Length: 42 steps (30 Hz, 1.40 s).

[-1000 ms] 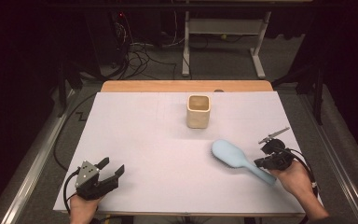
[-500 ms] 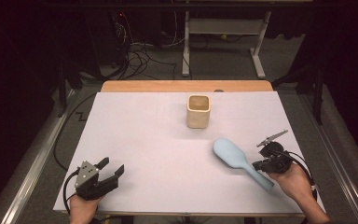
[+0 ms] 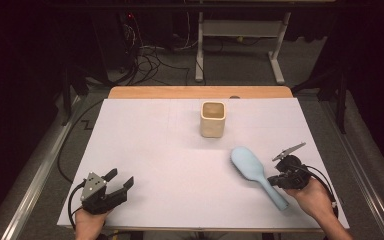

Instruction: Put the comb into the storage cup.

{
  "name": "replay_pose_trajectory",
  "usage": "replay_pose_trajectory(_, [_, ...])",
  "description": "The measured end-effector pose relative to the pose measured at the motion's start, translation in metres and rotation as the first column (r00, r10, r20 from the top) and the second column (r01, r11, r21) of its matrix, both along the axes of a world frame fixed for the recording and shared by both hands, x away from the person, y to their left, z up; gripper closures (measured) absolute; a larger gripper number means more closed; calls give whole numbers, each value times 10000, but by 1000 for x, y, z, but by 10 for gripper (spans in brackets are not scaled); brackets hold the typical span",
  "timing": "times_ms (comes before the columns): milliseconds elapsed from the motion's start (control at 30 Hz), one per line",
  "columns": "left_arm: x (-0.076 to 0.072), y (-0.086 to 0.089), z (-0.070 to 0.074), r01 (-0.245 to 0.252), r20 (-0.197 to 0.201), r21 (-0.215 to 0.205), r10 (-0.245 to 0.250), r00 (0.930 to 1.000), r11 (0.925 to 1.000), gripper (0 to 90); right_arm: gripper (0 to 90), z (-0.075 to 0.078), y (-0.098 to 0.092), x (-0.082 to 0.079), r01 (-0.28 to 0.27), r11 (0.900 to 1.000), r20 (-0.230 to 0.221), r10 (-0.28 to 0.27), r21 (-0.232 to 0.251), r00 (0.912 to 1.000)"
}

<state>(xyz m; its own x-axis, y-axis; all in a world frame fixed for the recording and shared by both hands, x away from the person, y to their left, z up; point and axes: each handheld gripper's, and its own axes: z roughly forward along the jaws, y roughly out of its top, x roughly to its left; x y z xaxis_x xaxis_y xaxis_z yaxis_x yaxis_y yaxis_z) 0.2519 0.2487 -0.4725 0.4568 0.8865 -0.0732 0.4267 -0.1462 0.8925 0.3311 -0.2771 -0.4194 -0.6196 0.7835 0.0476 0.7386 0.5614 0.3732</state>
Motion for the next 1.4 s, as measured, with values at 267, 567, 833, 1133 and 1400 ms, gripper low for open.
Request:
replay_pose_trajectory(267, [0,0,0,7,9,-32,-7,10000,10000,334,900,0,4,-3,-58,10000,6,58,4,10000])
replay_pose_trajectory(567, [-1,0,1,-3,33,-49,3,10000,10000,334,900,1,6,-7,-24,10000,101,23,15,9999])
replay_pose_trajectory(833, [-1,0,1,64,54,-24,-63,10000,10000,334,900,2,8,-10,-51,10000,147,52,-9,9999])
replay_pose_trajectory(1133, [-1,0,1,81,80,-65,-80,9999,9999,333,877,3,8,-14,-83,10000,182,83,32,9998])
replay_pose_trajectory(1400, [-1,0,1,108,102,-88,-107,9999,9999,332,755,11,0,-18,430,9985,606,-451,346,9971])
